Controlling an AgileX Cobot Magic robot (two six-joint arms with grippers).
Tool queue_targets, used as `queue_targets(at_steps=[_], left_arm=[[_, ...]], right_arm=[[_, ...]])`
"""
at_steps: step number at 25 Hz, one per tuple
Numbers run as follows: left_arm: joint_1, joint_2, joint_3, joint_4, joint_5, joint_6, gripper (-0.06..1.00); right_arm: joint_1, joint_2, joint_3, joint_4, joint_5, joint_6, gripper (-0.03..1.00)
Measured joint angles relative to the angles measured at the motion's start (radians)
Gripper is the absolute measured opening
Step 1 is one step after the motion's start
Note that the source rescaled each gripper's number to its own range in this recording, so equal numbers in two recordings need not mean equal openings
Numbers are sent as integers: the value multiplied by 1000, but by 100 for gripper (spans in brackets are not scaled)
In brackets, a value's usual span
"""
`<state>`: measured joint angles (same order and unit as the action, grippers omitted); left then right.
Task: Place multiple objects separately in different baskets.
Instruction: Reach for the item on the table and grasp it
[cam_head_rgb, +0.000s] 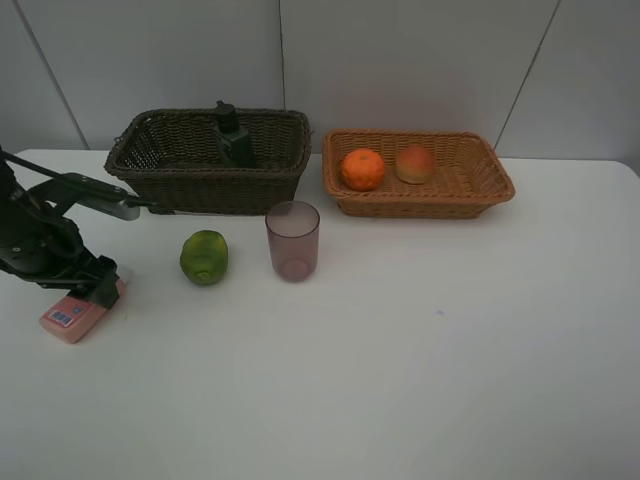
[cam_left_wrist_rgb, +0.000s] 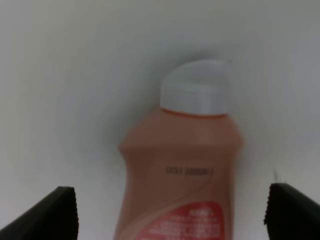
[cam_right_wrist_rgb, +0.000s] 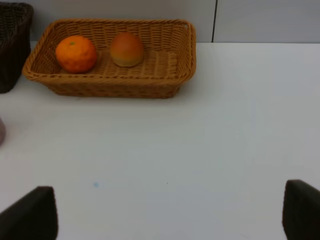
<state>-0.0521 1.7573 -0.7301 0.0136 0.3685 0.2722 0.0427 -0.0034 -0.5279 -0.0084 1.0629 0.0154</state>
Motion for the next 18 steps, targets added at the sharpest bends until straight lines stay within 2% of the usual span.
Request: queue_targets(at_steps=[18], left_arm=[[0, 92, 1, -14, -4, 0, 100]], right_arm=[[0, 0, 0, 0, 0, 0, 100]])
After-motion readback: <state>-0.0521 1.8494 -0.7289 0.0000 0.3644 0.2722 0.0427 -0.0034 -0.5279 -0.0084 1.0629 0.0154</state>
